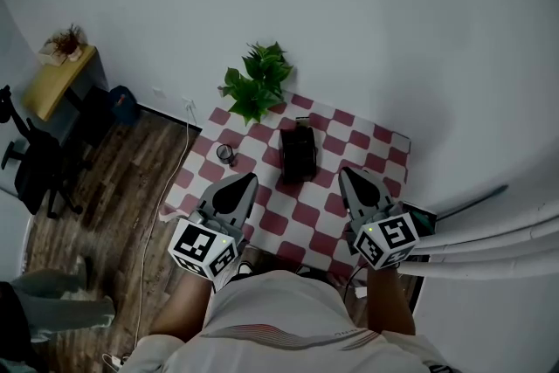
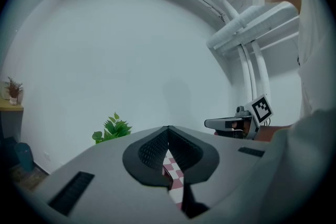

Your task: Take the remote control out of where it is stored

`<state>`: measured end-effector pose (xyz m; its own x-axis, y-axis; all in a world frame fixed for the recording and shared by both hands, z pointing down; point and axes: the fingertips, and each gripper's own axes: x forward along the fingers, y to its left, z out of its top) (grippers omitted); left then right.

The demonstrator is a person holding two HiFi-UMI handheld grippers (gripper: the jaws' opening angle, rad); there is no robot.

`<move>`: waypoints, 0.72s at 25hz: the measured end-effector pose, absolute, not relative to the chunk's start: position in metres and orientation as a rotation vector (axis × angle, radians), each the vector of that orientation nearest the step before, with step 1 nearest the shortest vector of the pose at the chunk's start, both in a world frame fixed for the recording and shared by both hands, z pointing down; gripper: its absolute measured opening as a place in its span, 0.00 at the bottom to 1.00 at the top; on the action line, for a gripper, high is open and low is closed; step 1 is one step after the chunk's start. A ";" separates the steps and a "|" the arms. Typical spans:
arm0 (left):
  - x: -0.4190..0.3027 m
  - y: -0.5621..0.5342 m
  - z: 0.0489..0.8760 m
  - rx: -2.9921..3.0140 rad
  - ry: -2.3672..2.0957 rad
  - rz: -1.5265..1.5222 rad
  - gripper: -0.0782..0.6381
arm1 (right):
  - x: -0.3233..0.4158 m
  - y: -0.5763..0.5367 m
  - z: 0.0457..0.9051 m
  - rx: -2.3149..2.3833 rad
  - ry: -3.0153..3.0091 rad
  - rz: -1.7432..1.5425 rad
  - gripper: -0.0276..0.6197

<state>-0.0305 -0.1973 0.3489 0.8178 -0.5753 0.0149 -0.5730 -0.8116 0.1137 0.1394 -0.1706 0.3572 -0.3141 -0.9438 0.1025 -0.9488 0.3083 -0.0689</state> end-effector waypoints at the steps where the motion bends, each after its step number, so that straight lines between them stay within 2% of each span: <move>1: -0.030 -0.197 0.349 2.890 -0.919 -0.024 0.12 | 0.140 -0.171 0.358 1.812 -2.507 0.187 0.06; 18: -0.036 -0.195 0.349 2.871 -0.930 -0.030 0.12 | 0.143 -0.191 0.386 1.831 -2.364 0.201 0.06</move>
<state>-0.0365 -0.1945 0.3491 0.8104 -0.5855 0.0194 -0.5831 -0.8030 0.1234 0.1429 -0.1912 0.3858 -0.2468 -0.9492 0.1951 -0.9685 0.2483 -0.0175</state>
